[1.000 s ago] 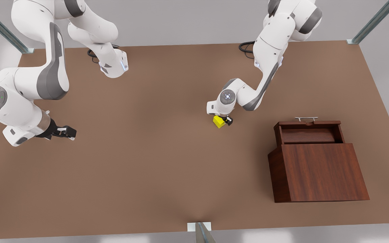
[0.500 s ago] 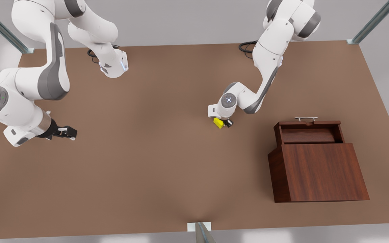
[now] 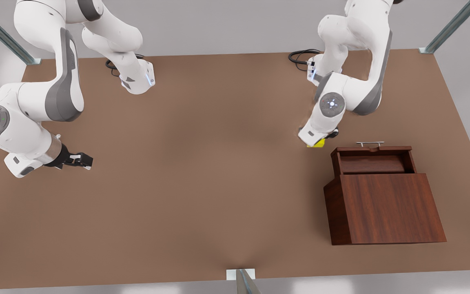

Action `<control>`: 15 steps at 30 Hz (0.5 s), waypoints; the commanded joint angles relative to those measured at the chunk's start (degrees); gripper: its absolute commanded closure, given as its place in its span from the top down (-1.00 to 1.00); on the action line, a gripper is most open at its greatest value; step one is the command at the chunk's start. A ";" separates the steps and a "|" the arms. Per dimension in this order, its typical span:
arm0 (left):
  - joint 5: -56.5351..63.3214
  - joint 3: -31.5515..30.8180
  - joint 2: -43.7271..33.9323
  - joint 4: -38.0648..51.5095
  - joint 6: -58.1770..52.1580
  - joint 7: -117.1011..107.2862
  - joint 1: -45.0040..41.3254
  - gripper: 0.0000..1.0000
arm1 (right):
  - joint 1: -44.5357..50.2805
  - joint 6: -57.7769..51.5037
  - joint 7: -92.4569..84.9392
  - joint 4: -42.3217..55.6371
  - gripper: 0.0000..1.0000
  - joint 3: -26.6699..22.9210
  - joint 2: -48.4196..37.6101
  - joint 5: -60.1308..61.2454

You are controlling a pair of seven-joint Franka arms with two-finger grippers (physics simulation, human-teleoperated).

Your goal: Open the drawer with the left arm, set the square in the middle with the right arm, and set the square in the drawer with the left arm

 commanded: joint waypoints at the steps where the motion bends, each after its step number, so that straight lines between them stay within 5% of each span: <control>1: -0.71 0.02 -0.48 0.05 -0.20 0.56 1.04 0.29 | 0.00 0.00 0.08 0.00 1.00 0.00 0.00 0.00; 8: 0.61 0.11 -0.31 -0.39 2.60 19.28 19.59 0.31 | -0.09 -0.35 0.00 0.09 1.00 0.00 -0.27 0.09; 15: 0.61 0.11 5.66 -0.31 11.48 24.65 23.81 0.32 | 0.00 -0.35 0.00 -0.09 1.00 0.00 -0.09 0.09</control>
